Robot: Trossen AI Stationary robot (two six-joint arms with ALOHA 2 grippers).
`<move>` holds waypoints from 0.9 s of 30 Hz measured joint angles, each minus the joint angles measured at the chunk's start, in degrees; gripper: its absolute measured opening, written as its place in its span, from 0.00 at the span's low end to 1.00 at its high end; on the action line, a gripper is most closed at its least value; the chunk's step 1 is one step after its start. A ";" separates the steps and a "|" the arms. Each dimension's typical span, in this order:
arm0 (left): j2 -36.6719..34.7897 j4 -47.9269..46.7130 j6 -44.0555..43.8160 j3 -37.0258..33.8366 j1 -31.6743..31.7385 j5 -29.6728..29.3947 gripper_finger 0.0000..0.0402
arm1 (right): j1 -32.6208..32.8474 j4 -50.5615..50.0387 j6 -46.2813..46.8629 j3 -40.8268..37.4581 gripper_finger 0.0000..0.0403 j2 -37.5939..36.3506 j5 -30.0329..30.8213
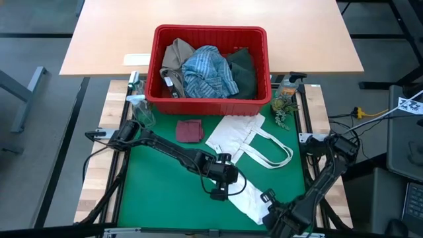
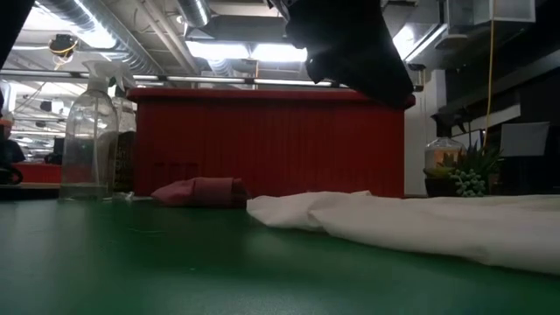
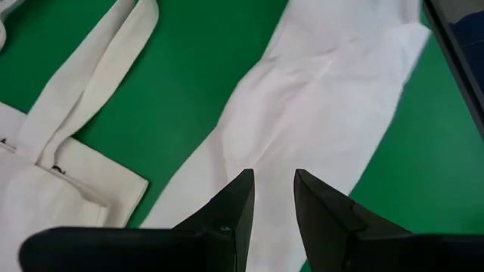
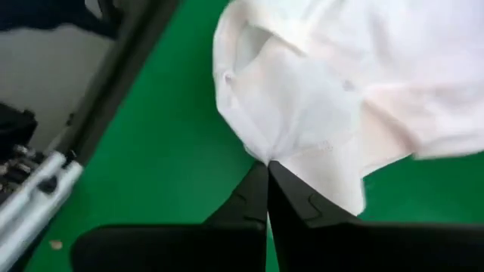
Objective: Fold Laundry from Bin
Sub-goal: Fold the white underwear
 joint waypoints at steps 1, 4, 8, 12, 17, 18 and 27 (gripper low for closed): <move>0.01 0.00 -0.49 0.00 -0.07 0.00 0.22 | -0.32 0.22 -1.01 0.73 0.01 0.00 0.99; 0.02 0.02 -0.97 0.00 -0.33 0.00 0.22 | -1.74 0.12 -2.98 2.32 0.01 0.00 3.39; 0.02 -0.02 -0.98 0.00 -0.71 0.00 0.22 | -5.40 0.55 -4.42 3.12 0.01 -0.02 7.97; 0.02 -1.29 -1.20 0.00 -1.13 0.00 0.22 | -9.57 2.10 -6.42 3.14 0.00 -0.02 9.52; -0.78 -6.55 -4.05 0.00 -1.92 0.00 0.22 | -14.35 3.78 -8.62 3.17 0.00 -0.07 10.02; -0.98 -8.03 -4.73 0.00 -2.17 0.01 0.22 | -15.19 4.25 -9.08 3.17 0.00 -0.07 10.23; -1.11 -15.45 -10.55 0.00 -4.14 1.51 0.22 | -19.11 5.63 -11.86 2.08 0.00 -0.11 15.57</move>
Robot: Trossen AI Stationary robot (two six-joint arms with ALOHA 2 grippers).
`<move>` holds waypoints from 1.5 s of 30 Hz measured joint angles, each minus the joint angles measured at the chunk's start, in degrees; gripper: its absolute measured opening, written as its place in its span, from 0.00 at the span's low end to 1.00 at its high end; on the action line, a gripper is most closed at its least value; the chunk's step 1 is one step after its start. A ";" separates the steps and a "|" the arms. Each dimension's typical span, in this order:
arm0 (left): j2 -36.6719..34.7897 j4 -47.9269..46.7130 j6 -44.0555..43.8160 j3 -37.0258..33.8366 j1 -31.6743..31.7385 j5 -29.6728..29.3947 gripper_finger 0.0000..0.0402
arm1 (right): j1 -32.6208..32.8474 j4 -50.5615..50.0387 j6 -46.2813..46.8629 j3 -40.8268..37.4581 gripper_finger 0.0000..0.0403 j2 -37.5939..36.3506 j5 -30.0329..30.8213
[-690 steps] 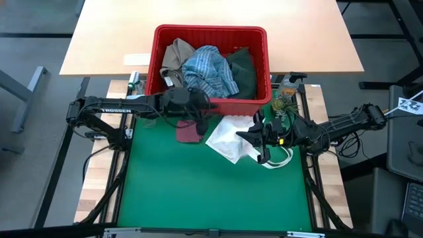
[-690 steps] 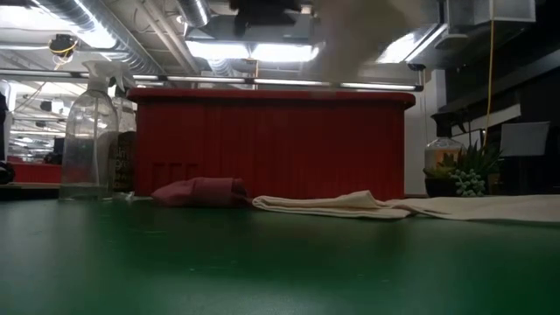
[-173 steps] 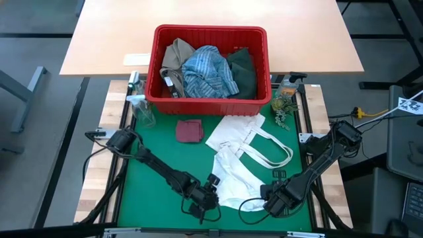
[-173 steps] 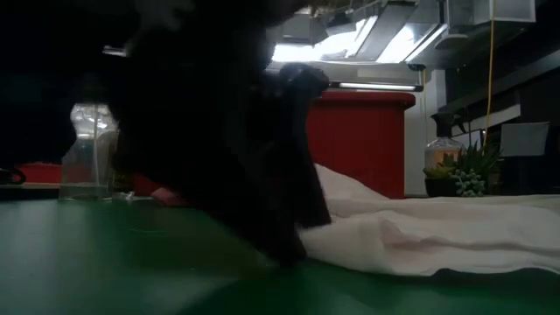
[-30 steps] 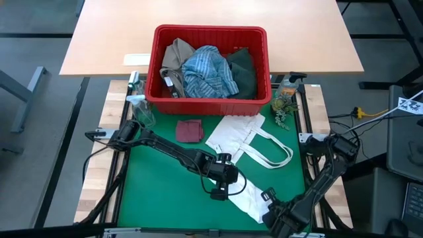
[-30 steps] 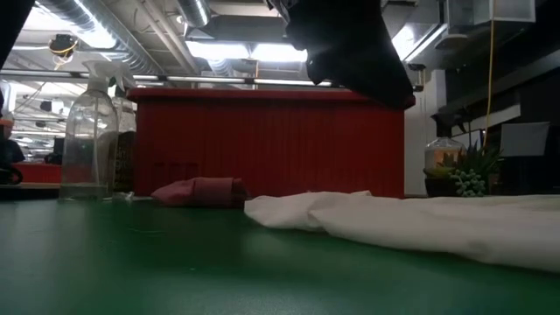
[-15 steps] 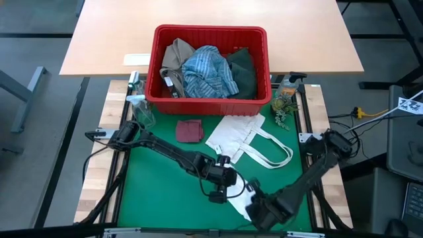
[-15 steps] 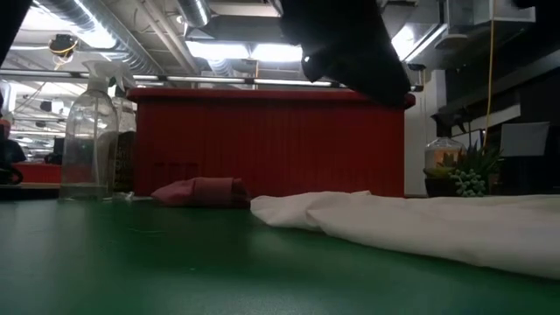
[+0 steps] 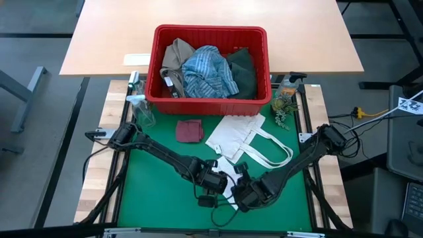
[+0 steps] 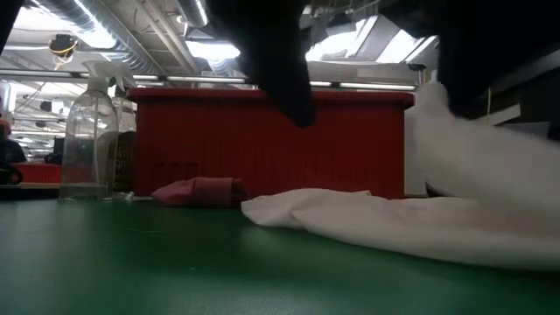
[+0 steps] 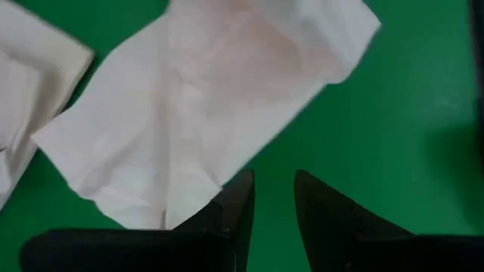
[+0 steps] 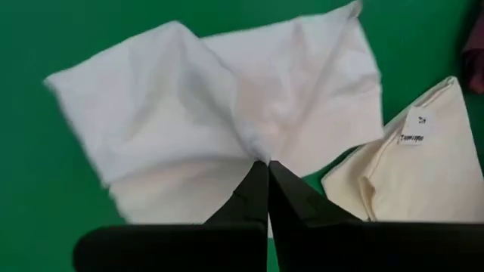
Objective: Fold Laundry from Bin
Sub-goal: Fold the white underwear
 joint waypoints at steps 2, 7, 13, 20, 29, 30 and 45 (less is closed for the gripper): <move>0.00 -1.08 -0.49 0.00 -0.24 -0.31 0.22 | 0.09 0.14 0.03 -0.62 0.00 0.00 -0.17; 0.00 -3.61 -0.53 0.00 -1.37 -0.16 0.22 | 0.12 1.82 0.02 -2.07 0.00 0.00 1.16; 0.00 -4.34 -0.69 0.00 -2.65 -0.27 0.22 | 0.09 3.70 -0.02 -3.61 0.00 0.00 7.00; 0.00 -5.39 -2.46 0.00 -5.05 -0.24 0.22 | 0.11 4.74 -0.04 -3.88 0.00 0.00 9.05; 0.00 -5.39 -7.11 0.00 -8.64 -0.24 0.22 | 0.09 5.70 -0.05 -3.92 0.00 0.00 12.35; 0.00 -5.40 -7.45 0.00 -9.19 -0.27 0.22 | 0.09 5.72 -0.08 -3.92 0.00 0.00 13.30; 0.00 -4.86 -12.73 0.00 -12.74 -3.52 0.22 | -3.29 6.09 0.06 -3.92 0.24 0.00 17.17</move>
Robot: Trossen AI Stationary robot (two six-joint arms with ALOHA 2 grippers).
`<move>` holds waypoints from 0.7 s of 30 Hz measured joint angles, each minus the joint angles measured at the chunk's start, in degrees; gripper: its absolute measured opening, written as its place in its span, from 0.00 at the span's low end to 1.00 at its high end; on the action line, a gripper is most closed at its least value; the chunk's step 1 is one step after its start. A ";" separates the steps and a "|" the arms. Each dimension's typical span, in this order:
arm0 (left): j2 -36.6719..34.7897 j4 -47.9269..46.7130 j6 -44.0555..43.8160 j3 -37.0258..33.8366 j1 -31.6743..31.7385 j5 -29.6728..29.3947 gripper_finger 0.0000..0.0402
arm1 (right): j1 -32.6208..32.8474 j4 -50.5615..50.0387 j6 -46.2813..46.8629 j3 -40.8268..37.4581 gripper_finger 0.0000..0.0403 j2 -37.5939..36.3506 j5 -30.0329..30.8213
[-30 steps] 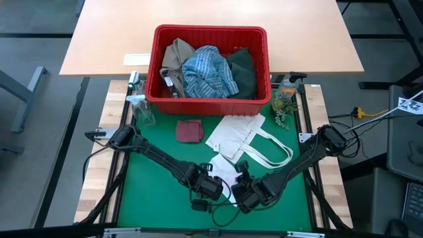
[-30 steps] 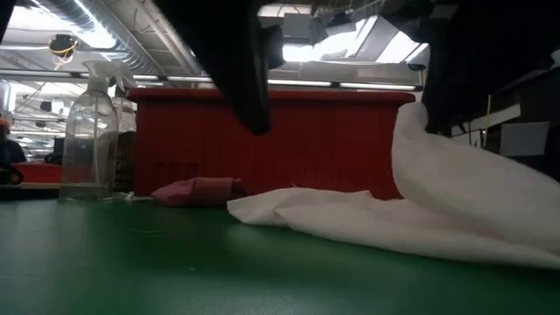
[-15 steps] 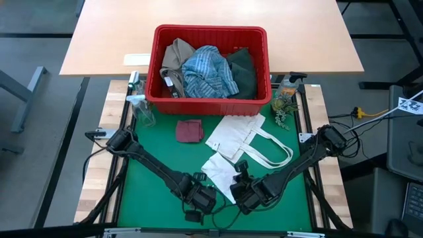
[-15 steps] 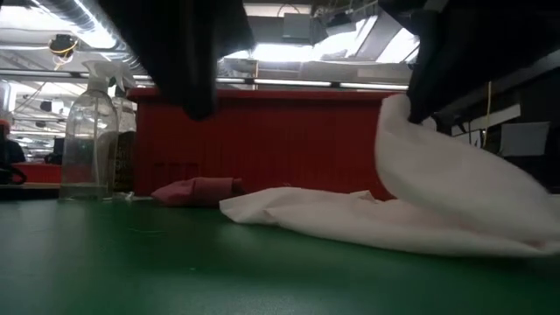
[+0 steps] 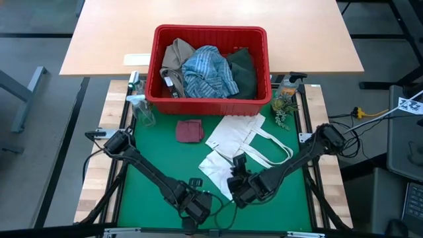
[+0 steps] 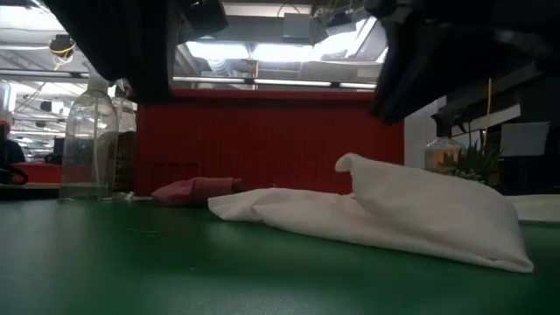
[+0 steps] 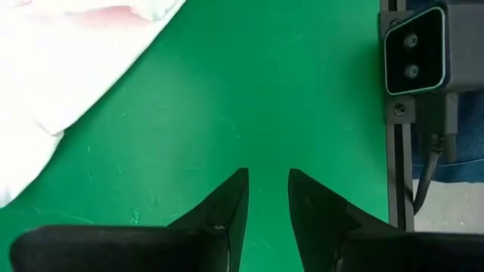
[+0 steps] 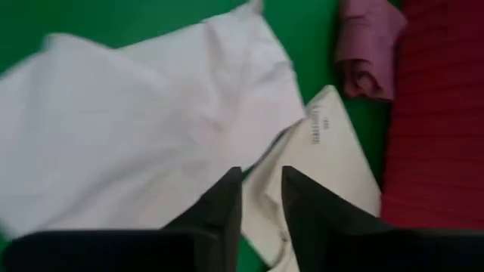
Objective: Fold Laundry from Bin
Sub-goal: Fold the white underwear
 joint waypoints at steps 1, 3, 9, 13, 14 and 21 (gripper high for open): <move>0.00 0.02 0.00 0.00 0.00 0.00 0.22 | -0.55 -0.01 -0.01 0.00 0.26 0.00 0.28; 0.00 0.02 0.00 0.00 0.04 -0.11 0.22 | -1.34 -0.05 -0.01 0.00 0.30 0.00 -0.37; 0.00 0.04 -4.61 0.00 0.74 -3.69 0.22 | -2.26 -1.34 3.27 -0.01 0.32 0.00 -11.96; 0.00 0.07 -6.38 0.00 2.03 -4.54 0.22 | -1.63 -5.55 6.33 0.55 0.32 -0.11 -18.41; 0.00 0.07 -5.85 0.00 2.37 -4.32 0.22 | -1.31 -6.72 6.41 0.55 0.32 -0.47 -18.63; -0.23 -0.78 -2.77 0.00 4.64 0.66 0.22 | 1.38 -12.48 7.65 0.59 0.31 -4.32 -15.53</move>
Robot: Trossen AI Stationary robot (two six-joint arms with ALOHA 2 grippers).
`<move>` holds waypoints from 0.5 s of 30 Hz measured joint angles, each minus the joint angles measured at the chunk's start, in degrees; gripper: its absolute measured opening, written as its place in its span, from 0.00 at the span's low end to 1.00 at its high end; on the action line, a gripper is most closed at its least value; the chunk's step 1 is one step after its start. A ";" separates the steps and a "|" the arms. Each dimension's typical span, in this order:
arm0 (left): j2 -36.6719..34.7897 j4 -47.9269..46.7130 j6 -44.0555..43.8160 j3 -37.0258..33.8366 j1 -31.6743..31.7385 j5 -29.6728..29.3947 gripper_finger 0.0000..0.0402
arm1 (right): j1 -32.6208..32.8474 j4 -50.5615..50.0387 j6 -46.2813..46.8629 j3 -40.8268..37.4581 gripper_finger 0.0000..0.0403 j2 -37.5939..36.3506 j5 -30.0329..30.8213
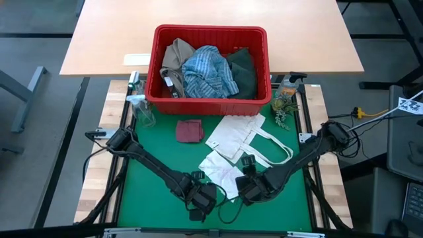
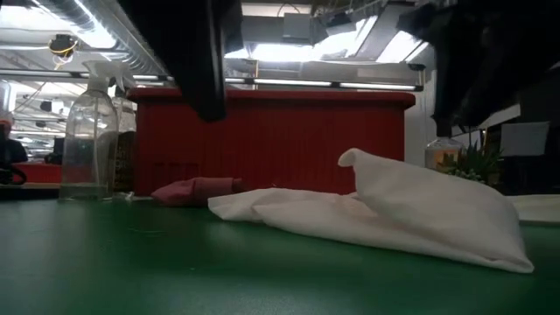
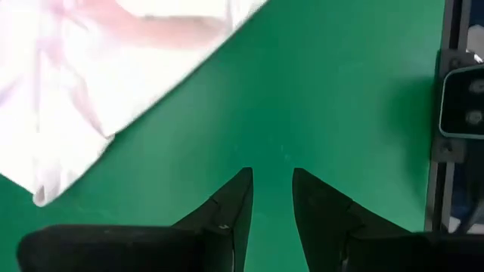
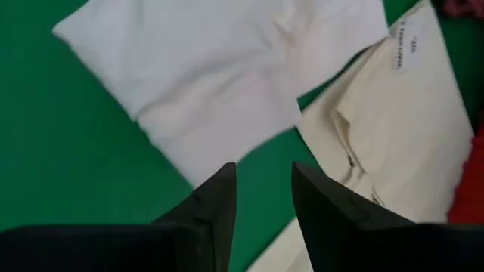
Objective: Fold Laundry from Bin
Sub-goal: Fold the white underwear
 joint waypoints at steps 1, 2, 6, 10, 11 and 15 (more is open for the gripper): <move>-0.23 -0.41 0.07 -0.02 0.38 0.51 0.22 | 0.19 -0.71 0.16 0.00 0.31 -0.75 0.25; -0.61 -0.72 0.10 -0.02 0.85 0.73 0.22 | 0.40 -1.41 0.24 0.00 0.31 -1.52 0.39; -4.28 -5.72 1.83 -0.02 2.16 -0.16 0.22 | 0.25 -4.03 0.32 0.02 0.31 -4.28 1.04; -8.76 -16.30 0.49 -0.02 2.97 -1.25 0.22 | 0.18 -6.70 0.43 -0.76 0.31 -7.61 3.13; -10.05 -18.66 0.06 -0.02 2.99 -1.86 0.22 | 0.19 -6.91 0.49 -1.35 0.31 -8.52 3.63; -14.98 -22.80 -0.27 -0.48 2.79 -3.80 0.22 | 0.19 -5.91 1.83 -4.77 0.31 -13.60 3.74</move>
